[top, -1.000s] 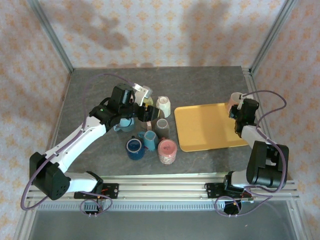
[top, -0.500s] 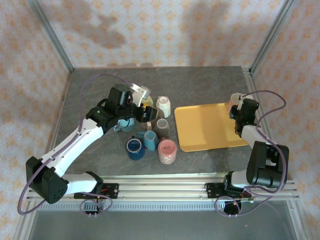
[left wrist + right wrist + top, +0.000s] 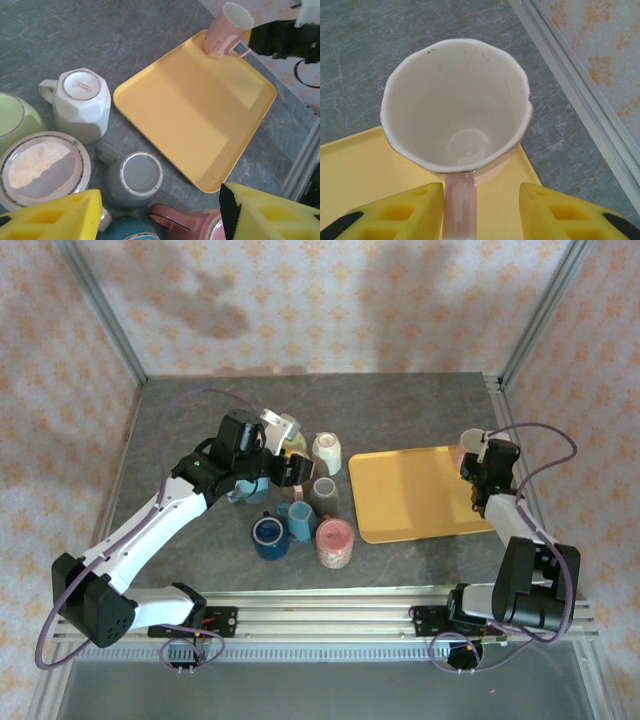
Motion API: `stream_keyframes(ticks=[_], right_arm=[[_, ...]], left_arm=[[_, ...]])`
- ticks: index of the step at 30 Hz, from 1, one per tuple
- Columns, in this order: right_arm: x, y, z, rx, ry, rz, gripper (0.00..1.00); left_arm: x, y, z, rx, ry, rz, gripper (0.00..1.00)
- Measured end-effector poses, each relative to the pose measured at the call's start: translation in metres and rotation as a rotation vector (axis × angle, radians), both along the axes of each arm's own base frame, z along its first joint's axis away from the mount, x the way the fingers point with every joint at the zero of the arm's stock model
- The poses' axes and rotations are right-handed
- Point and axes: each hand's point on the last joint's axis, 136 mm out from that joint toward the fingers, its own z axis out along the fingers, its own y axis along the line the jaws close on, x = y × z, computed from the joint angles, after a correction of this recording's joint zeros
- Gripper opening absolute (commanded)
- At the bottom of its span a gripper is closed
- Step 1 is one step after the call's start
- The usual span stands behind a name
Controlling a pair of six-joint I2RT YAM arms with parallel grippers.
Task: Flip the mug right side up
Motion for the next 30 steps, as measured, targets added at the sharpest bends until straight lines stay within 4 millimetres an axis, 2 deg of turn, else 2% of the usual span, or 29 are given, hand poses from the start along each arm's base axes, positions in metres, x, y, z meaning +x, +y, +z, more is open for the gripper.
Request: stream_keyframes(ticks=[3,6,11,13,17,20,27,30], right_arm=[[-0.007,0.001,0.009,0.014,-0.012,-0.015,0.53],[-0.018,0.001,0.020,0.033,-0.016,-0.044,0.56],[-0.037,0.005,0.056,0.078,-0.038,-0.080,0.58],[-0.046,0.011,0.073,0.113,-0.064,-0.077,0.59],[-0.063,0.031,0.093,0.221,-0.077,-0.044,0.59],[-0.072,0.061,0.094,0.322,-0.035,0.026,0.57],[-0.101,0.151,0.074,0.441,0.183,0.299,0.56],[-0.108,0.176,0.069,0.456,0.256,0.386,0.53]], left_arm=[[-0.002,0.002,-0.003,0.015,0.012,0.000,0.65],[-0.004,0.005,-0.007,0.033,0.028,0.010,0.67],[-0.008,0.014,-0.010,0.075,0.061,0.038,0.68],[-0.012,0.021,-0.012,0.102,0.077,0.059,0.68],[-0.025,0.040,-0.018,0.159,0.120,0.116,0.69],[-0.035,0.054,-0.022,0.191,0.173,0.172,0.69],[-0.057,0.087,-0.039,0.258,0.302,0.346,0.69],[-0.064,0.100,-0.048,0.286,0.341,0.404,0.67]])
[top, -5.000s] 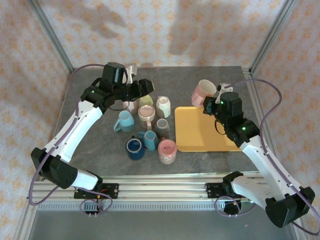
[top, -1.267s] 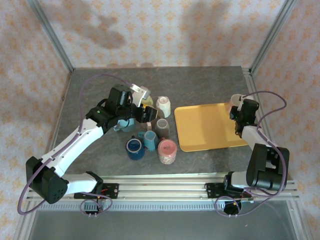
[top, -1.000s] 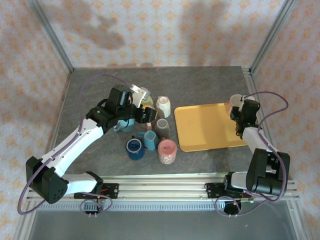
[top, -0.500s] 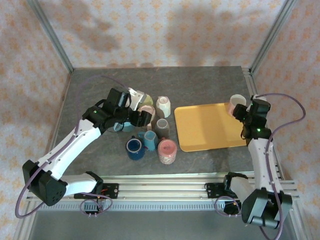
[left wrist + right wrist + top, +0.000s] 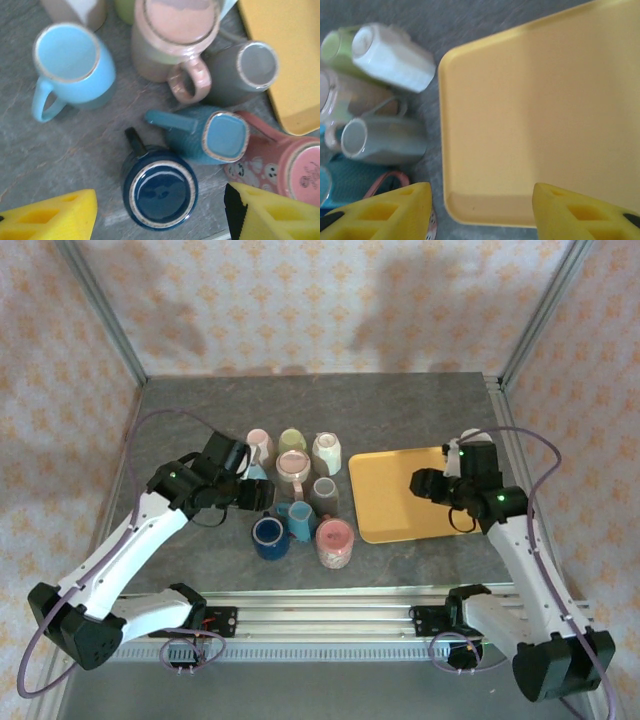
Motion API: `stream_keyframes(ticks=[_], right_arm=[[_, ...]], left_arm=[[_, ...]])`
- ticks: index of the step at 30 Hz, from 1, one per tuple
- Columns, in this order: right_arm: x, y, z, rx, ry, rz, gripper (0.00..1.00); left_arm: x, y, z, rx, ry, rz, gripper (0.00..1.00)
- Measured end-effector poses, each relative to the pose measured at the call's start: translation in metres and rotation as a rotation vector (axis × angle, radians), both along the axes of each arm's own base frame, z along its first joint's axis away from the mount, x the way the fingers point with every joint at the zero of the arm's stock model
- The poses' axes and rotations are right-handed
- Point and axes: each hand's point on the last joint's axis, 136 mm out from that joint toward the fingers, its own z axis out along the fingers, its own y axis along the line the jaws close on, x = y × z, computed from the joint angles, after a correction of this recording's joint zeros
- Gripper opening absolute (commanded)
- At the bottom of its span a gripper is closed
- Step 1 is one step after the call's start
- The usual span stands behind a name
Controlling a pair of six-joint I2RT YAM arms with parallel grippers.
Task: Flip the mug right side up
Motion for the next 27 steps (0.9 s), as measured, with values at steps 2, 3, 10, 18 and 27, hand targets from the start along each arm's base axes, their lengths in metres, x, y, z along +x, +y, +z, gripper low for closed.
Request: stream_keyframes(ticks=[2,3,10,18,27], right_arm=[[-0.002,0.010,-0.002,0.006,0.025,0.046,0.53],[-0.001,0.014,-0.003,0.009,0.032,0.067,0.53],[-0.002,0.027,-0.006,0.014,0.042,0.155,0.51],[-0.001,0.043,-0.004,0.078,0.069,0.236,0.53],[-0.002,0.084,0.028,0.387,0.183,0.271,0.54]], left_arm=[[0.000,0.010,-0.005,0.023,0.016,0.028,0.67],[0.001,0.017,-0.007,0.035,0.015,0.044,0.66],[0.010,0.067,-0.006,0.121,-0.083,-0.003,0.57],[0.033,0.085,-0.025,0.295,-0.122,-0.400,0.49],[0.050,0.104,-0.084,0.348,-0.055,-0.550,0.53]])
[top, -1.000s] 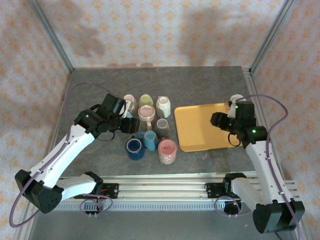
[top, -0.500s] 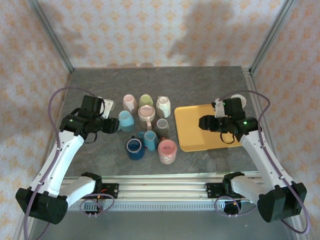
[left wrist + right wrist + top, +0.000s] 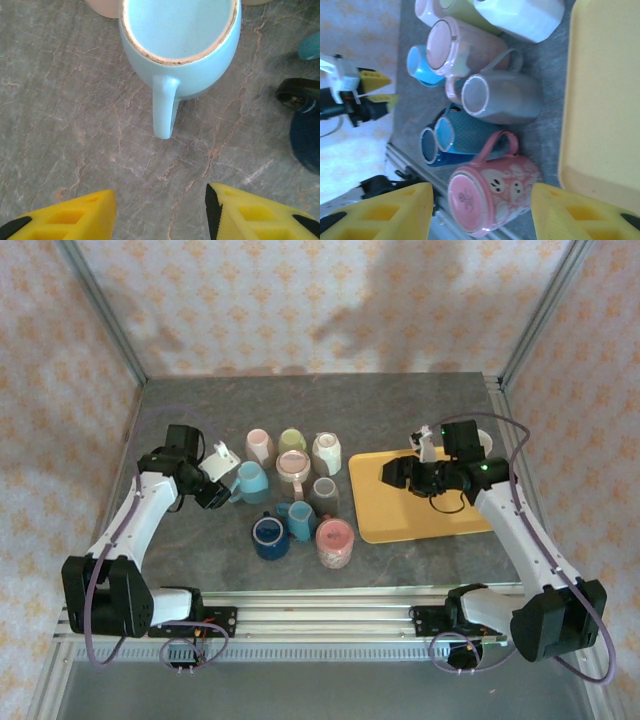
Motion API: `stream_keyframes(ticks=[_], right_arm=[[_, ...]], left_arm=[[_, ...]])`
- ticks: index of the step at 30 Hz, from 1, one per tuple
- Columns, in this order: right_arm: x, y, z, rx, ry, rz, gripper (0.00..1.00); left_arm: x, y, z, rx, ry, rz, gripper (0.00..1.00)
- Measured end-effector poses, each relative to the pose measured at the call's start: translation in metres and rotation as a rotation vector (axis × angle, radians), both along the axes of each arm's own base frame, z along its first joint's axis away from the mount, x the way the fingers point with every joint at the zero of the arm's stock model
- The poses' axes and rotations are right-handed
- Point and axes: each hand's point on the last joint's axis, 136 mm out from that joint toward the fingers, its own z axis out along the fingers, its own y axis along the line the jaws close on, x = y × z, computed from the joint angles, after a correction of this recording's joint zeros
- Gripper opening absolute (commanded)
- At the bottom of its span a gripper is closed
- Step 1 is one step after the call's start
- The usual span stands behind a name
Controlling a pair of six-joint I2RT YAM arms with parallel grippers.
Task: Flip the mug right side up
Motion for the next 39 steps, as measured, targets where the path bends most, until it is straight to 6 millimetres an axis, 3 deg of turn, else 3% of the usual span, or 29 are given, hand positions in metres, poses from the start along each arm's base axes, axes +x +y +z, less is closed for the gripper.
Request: stream_keyframes(ticks=[9,24,39], right_arm=[[0.007,0.009,0.017,0.069,0.025,-0.002,0.51],[0.014,0.011,0.013,0.077,0.062,-0.022,0.50],[0.016,0.011,0.017,0.087,0.068,-0.037,0.49]], left_arm=[[0.017,-0.007,-0.019,-0.016,-0.018,-0.066,0.54],[0.030,-0.011,-0.048,-0.034,0.071,-0.101,0.49],[0.033,-0.017,-0.060,-0.046,0.100,-0.124,0.42]])
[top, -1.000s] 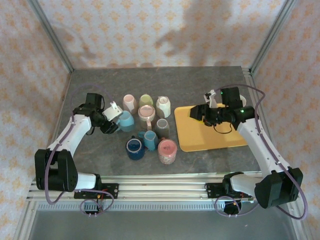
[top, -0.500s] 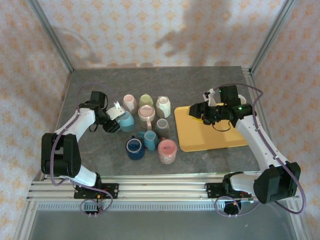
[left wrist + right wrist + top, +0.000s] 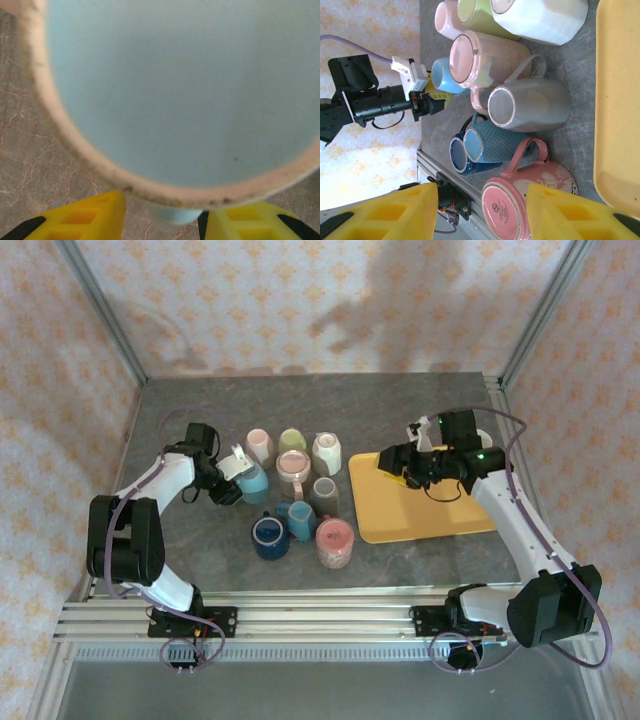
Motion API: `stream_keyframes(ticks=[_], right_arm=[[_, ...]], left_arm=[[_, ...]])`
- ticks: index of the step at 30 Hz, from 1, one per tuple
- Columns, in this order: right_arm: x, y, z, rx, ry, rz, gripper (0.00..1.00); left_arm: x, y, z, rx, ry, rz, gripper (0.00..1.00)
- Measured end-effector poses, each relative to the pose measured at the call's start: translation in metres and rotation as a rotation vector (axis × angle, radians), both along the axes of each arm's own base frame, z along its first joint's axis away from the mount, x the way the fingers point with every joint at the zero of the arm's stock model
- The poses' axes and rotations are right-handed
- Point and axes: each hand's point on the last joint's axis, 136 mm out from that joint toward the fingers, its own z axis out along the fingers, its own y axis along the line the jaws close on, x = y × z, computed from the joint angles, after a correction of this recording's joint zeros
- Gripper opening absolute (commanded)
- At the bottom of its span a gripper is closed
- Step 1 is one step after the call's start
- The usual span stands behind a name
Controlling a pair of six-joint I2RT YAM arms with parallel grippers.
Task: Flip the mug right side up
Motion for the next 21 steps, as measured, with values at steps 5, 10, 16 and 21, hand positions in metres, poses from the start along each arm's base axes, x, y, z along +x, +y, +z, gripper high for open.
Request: stream_keyframes(ticks=[5,10,16,21], right_arm=[[0.002,0.000,0.006,0.003,-0.017,0.000,0.49],[0.002,0.001,0.008,0.004,-0.021,0.000,0.49],[0.004,0.001,0.012,0.006,-0.032,0.000,0.49],[0.005,0.001,0.015,0.005,-0.040,-0.001,0.49]], left_arm=[[0.000,-0.006,-0.003,0.003,0.007,-0.028,0.39],[0.000,-0.008,-0.008,0.006,0.025,-0.045,0.23],[0.002,-0.009,-0.007,0.007,0.019,-0.057,0.10],[0.003,-0.010,-0.006,0.009,0.017,-0.065,0.02]])
